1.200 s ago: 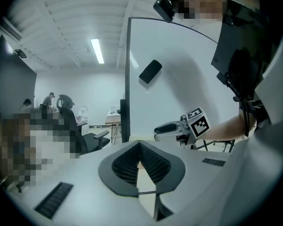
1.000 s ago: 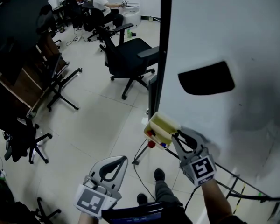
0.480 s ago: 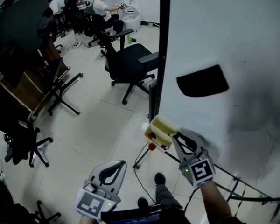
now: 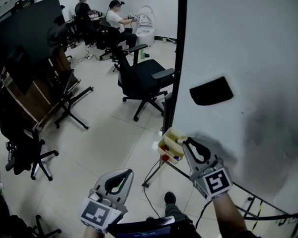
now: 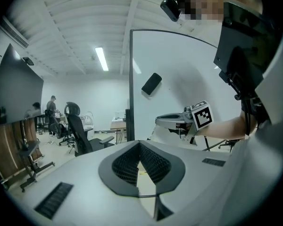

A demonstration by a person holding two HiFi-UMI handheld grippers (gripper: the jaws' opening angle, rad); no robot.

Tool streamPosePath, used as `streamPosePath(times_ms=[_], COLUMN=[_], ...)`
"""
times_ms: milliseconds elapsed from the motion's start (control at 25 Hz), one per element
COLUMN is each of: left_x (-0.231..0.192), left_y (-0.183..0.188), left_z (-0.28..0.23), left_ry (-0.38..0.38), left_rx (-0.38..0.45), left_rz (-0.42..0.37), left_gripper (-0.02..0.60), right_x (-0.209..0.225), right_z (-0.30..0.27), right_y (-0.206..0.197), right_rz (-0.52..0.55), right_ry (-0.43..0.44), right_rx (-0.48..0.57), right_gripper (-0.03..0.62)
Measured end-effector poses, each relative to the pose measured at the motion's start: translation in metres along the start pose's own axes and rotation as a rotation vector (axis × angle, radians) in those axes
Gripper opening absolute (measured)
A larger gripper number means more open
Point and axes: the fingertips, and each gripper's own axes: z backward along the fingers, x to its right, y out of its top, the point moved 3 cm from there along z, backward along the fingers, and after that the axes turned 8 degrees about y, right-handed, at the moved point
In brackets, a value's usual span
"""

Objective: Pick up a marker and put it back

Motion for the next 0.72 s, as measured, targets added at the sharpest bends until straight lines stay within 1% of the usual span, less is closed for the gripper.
streamPosePath(times_ms=[160, 320, 560, 720], left_x=[-0.008, -0.016, -0.024, -0.029], left_y=[0.016, 0.031, 0.056, 0.07], left_z=[0.019, 0.035, 0.055, 0.066], left_ry=[0.031, 0.074, 0.128, 0.156], left_rx=[0.036, 0.088, 0.129, 0.159], left_rz=[-0.026, -0.063, -0.098, -0.129], left_gripper=[-0.005, -0.005, -0.005, -0.005], right_x=[-0.016, -0.029, -0.048, -0.062], right_z=[-0.001, -0.001, -0.001, 0.001], right_y=[0.032, 0.054, 0.087, 0.115], right_rz=[0.027, 0.053, 0.092, 0.101], right_ry=[0.029, 0.068, 0.127, 0.184], right_rx=[0.058, 0.099, 0.164, 0.204], right_gripper=[0.077, 0.077, 0.077, 0.077])
